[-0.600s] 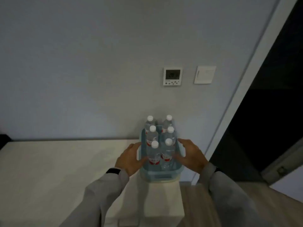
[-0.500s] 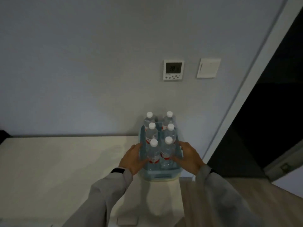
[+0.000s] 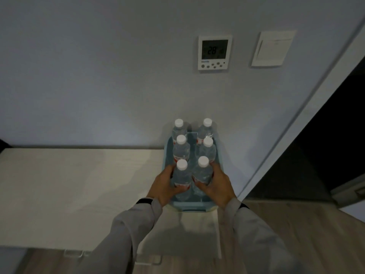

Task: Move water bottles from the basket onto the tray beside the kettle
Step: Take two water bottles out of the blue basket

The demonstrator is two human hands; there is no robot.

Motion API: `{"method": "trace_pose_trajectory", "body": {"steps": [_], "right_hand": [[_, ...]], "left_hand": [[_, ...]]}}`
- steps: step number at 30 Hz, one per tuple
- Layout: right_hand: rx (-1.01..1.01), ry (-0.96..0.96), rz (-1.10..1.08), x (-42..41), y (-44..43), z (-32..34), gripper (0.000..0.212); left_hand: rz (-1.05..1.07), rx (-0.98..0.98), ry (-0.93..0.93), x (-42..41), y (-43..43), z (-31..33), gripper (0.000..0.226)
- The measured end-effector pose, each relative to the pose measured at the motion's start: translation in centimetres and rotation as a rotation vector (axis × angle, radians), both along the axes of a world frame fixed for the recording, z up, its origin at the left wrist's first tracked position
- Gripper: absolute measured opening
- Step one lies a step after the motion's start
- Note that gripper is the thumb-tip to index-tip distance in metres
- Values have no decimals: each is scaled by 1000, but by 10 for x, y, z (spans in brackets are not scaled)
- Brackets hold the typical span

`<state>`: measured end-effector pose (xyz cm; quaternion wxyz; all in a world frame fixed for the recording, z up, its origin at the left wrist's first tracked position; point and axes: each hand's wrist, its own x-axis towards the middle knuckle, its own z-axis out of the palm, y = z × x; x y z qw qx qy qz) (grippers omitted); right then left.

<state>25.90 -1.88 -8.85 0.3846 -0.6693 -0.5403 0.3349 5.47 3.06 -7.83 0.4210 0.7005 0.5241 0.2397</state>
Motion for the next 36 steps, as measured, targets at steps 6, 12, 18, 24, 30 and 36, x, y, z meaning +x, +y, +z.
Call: {"method": "trace_pose_trajectory", "body": {"steps": [6, 12, 18, 24, 30, 36], "right_hand": [[33, -43, -28, 1, 1, -6, 74], [77, -62, -59, 7, -1, 8, 62], [205, -35, -67, 11, -11, 63, 63], [321, -72, -16, -15, -26, 125, 61], [395, -109, 84, -88, -43, 166, 53], [410, -64, 214, -210, -68, 185, 54]], "left_hand": [[54, -16, -25, 1, -3, -1, 69], [127, 21, -102, 0, -8, 12, 69], [188, 88, -226, -19, -17, 58, 67], [234, 187, -253, -72, -38, 112, 69], [311, 275, -269, -166, -79, 145, 63], [442, 354, -274, -294, -144, 157, 64]]}}
